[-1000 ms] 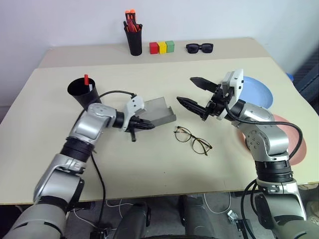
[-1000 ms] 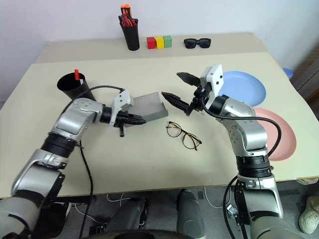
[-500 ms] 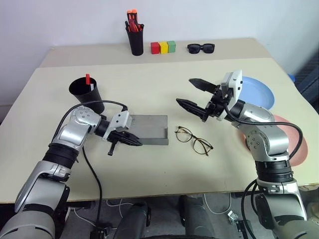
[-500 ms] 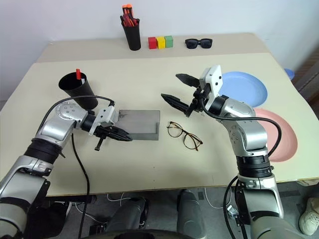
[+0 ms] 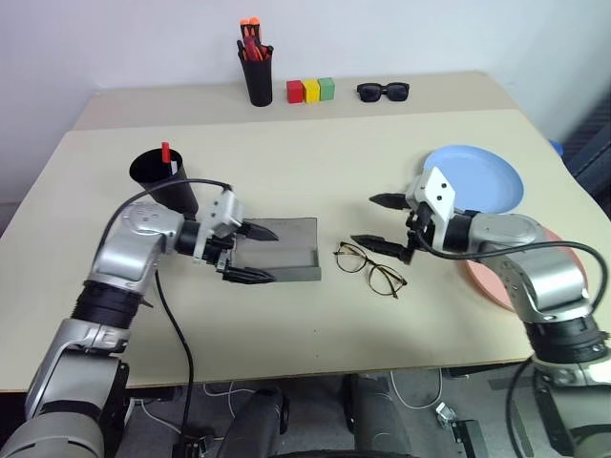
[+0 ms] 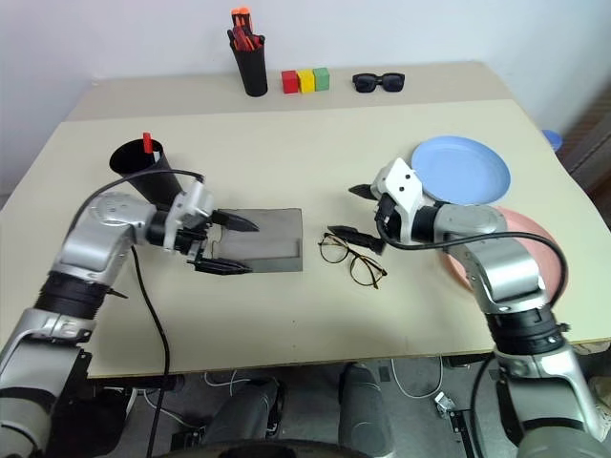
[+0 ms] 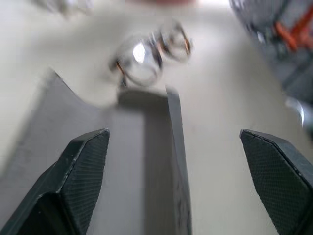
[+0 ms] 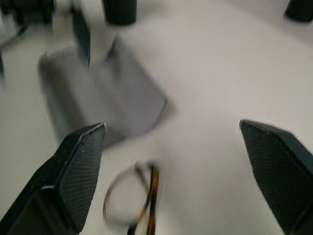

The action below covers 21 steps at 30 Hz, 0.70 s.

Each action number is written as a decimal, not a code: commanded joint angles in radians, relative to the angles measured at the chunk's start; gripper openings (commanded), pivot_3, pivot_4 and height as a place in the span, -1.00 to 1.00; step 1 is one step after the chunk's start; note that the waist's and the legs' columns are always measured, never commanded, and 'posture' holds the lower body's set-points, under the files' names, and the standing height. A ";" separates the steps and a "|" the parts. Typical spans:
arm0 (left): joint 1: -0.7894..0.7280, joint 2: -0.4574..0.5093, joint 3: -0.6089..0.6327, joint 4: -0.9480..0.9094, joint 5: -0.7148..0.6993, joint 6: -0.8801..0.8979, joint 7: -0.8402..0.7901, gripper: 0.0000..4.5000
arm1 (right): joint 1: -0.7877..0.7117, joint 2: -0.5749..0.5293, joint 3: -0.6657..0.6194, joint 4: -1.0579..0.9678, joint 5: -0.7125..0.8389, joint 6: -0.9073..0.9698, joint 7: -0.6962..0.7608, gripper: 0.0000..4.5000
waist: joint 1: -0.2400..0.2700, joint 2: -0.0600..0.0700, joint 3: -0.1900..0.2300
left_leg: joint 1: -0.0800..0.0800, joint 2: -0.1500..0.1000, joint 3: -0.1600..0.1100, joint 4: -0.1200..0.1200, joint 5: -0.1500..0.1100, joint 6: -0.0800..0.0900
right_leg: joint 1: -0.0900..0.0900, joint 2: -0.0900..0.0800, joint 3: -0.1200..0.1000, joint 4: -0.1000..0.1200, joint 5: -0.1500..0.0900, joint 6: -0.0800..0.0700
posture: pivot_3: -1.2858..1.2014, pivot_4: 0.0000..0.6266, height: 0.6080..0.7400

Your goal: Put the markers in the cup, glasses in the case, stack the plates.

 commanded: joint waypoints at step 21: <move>0.380 0.057 0.312 -0.374 -0.291 0.117 0.212 1.00 | -0.039 -0.015 0.095 -0.062 -0.002 0.461 -0.150 0.19 | 0.009 0.000 0.000 | 0.000 0.000 0.002 0.001 0.000 0.000 | 0.002 -0.001 0.000 -0.002 0.000 0.000 | 0.03 -0.52 1.00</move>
